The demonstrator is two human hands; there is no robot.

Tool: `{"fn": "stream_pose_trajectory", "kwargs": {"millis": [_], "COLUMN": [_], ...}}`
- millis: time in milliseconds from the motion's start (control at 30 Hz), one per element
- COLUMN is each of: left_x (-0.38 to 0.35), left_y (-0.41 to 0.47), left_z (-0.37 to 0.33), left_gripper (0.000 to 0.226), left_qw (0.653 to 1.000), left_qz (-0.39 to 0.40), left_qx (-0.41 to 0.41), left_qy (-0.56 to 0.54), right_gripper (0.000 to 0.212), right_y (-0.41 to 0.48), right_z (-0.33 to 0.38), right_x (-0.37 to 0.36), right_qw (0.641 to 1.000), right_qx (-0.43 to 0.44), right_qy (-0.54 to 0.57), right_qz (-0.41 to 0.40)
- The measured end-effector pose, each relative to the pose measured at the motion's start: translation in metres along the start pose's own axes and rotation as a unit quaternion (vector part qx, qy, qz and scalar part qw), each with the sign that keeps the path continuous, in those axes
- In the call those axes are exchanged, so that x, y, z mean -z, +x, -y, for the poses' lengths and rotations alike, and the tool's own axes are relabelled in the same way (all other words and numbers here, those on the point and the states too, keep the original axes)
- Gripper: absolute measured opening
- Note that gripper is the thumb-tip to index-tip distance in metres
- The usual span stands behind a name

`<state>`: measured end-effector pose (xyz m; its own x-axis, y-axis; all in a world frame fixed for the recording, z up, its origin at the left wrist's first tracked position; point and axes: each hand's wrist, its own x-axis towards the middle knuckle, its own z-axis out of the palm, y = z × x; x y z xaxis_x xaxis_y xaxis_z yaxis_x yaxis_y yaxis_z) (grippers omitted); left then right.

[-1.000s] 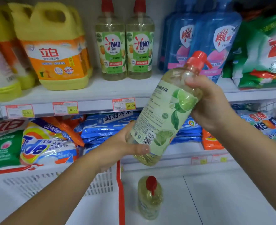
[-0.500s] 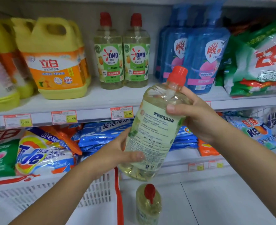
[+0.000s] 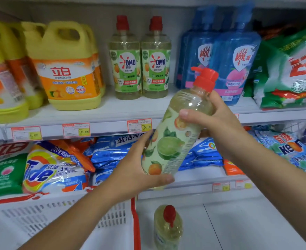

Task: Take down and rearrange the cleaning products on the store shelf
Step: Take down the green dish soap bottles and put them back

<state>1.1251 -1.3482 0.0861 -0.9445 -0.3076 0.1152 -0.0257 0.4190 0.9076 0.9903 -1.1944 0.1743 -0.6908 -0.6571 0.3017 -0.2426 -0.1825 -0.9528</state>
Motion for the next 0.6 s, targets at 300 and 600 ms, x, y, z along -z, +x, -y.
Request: {"fn": "stream_pose_trajectory", "kwargs": {"millis": [300,600], "left_x": [-0.022,-0.027], "left_y": [-0.004,-0.005], "left_z": [0.012,0.028], "left_gripper": [0.098,0.127], "left_qw": [0.996,0.981], "left_qz": [-0.088,-0.047], "left_qx": [-0.027,-0.037], "left_qy": [-0.014,0.183], "right_gripper": [0.073,0.072], "right_y": [0.005,-0.004], "right_z": [0.008,-0.005], "right_x": [0.01,0.019], "right_qw": [0.992,0.992], "right_qx": [-0.073,-0.097], "right_qy": [-0.062,-0.081], "right_qz": [0.081,-0.012]}}
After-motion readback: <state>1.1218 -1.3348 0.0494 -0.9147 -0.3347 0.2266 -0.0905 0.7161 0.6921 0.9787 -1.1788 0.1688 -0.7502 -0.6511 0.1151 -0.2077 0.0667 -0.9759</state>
